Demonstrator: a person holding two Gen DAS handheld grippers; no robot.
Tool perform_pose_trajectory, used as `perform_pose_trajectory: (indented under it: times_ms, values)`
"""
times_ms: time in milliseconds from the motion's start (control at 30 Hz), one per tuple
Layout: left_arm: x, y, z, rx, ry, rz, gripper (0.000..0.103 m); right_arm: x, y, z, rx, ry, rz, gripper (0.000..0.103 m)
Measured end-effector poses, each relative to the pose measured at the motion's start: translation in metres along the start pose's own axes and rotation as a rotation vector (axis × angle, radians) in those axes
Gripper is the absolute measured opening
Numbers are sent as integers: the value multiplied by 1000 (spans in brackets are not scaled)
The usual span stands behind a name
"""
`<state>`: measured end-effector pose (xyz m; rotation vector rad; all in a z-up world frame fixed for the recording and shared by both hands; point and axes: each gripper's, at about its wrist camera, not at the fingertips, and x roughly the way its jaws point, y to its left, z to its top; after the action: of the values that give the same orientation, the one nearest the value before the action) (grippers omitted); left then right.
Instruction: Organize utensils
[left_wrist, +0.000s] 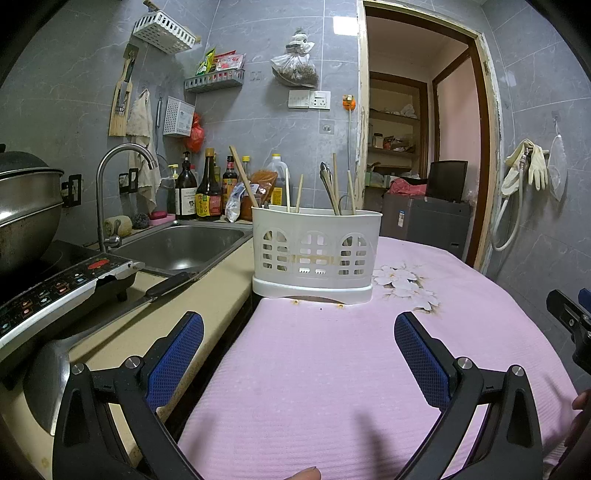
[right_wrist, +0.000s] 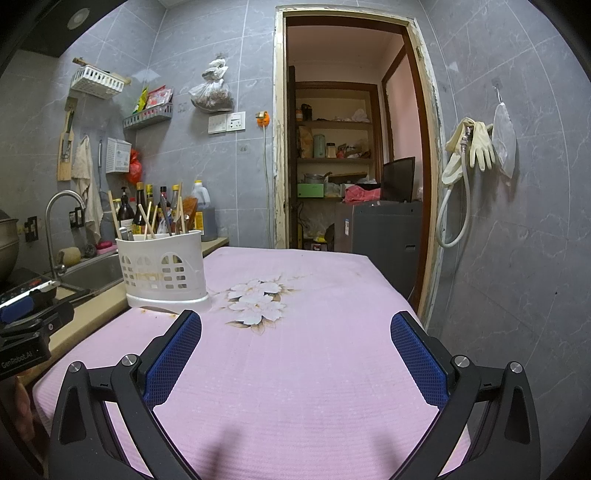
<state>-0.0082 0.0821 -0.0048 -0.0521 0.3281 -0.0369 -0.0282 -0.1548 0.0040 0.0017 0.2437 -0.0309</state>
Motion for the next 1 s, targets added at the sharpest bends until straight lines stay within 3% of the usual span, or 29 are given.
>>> perform_pose_trajectory:
  times_ms: [1000]
  values:
    - [0,3,1,3,-1,4,101,0,0,0,0,1,-2,103]
